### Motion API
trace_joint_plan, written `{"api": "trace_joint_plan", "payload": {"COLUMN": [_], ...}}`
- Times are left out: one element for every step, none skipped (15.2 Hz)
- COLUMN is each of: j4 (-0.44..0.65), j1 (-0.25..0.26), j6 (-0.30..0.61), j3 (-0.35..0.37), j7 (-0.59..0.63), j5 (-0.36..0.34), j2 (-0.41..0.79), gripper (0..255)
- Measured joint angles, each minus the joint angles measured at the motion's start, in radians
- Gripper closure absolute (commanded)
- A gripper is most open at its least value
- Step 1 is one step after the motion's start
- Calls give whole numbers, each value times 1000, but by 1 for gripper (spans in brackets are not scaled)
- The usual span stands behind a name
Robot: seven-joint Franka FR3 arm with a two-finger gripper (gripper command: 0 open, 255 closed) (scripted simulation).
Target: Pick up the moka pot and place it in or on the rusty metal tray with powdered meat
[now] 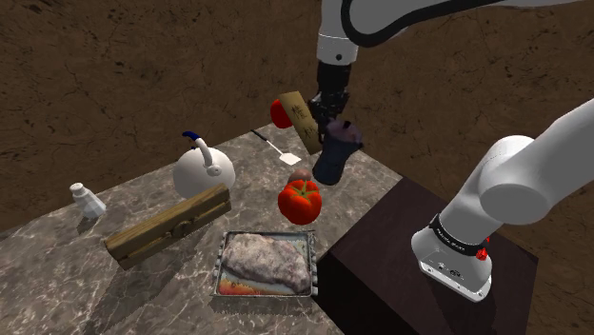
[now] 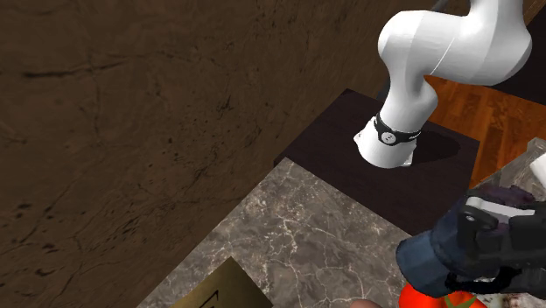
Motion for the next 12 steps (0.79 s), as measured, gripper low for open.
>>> {"api": "trace_joint_plan", "payload": {"j4": [7, 15, 30, 46, 48, 64, 83, 104, 124, 145, 171, 188], "j1": [13, 24, 31, 43, 53, 62, 71, 80, 88, 97, 106, 115], "j6": [-1, 0, -2, -5, -3, -4, -2, -2, -8, -5, -8, -8], "j3": [19, 37, 50, 69, 84, 101, 118, 135, 149, 166, 183, 199], "j7": [28, 54, 73, 101, 123, 149, 174, 202, 225, 252, 280, 307], "j5": [9, 16, 19, 26, 32, 36, 38, 39, 40, 39, 37, 37], "j2": [3, 10, 21, 31, 32, 43, 62, 80, 92, 113, 133, 147], "gripper": [255, 255, 255, 255, 255, 255, 255, 255, 255, 255, 255, 255]}}
